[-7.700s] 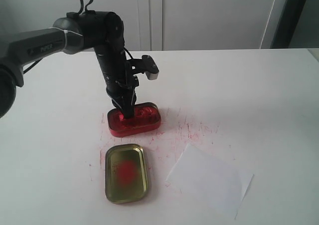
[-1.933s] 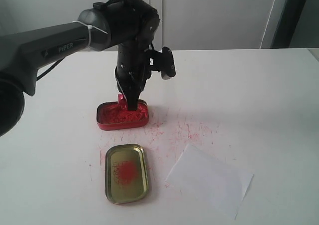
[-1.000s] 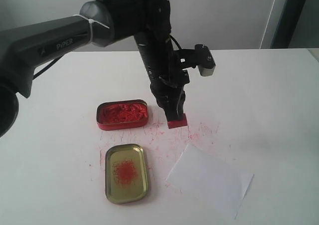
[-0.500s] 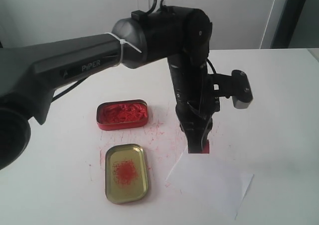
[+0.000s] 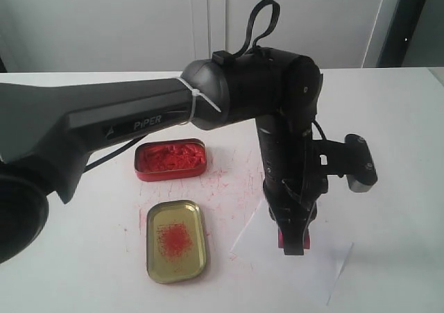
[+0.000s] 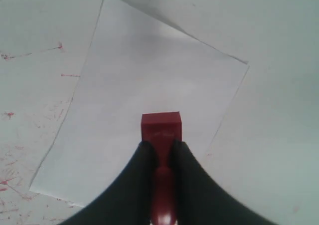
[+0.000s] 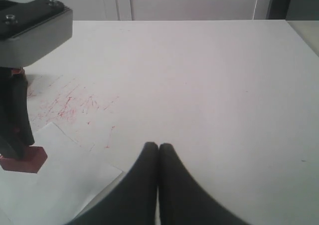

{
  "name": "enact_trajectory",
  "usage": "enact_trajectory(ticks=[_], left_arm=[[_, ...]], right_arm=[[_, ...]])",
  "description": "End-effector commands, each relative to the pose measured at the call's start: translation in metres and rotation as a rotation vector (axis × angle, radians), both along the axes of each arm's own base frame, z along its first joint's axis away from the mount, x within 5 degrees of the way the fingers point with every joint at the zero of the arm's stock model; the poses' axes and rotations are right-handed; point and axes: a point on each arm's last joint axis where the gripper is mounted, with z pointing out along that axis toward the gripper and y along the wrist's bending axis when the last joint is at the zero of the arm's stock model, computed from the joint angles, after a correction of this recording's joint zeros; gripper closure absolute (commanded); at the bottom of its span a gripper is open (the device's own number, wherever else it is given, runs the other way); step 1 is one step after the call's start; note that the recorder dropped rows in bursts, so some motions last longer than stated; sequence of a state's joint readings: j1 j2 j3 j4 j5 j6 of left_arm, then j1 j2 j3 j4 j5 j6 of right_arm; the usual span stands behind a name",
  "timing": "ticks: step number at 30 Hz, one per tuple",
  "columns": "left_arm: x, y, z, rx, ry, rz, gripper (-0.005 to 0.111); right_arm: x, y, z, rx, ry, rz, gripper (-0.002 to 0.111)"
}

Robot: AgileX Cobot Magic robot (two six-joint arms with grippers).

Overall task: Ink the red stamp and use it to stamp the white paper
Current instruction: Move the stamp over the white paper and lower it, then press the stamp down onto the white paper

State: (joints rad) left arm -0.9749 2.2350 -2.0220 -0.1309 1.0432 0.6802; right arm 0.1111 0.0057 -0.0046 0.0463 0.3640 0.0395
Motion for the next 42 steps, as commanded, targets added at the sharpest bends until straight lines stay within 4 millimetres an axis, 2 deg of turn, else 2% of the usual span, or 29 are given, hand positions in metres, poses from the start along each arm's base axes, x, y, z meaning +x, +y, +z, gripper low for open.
enact_trajectory(ticks=[1,11,35,42], left_arm=[[-0.004,0.0,0.003,-0.008,0.017,0.011,0.107],[0.002,-0.002,-0.021,0.052,0.003,0.005,0.107],[0.005,-0.003,-0.024,0.047,-0.026,0.008,0.107],[0.007,-0.006,-0.063,0.126,0.028,0.003,0.107]], right_arm=[[0.0,0.0,0.0,0.002,-0.016,-0.007,0.108],[0.0,0.0,0.0,0.002,-0.016,-0.007,0.108],[0.0,0.0,0.0,0.002,-0.016,-0.007,0.108],[0.0,0.0,0.0,0.002,-0.016,-0.007,0.108]])
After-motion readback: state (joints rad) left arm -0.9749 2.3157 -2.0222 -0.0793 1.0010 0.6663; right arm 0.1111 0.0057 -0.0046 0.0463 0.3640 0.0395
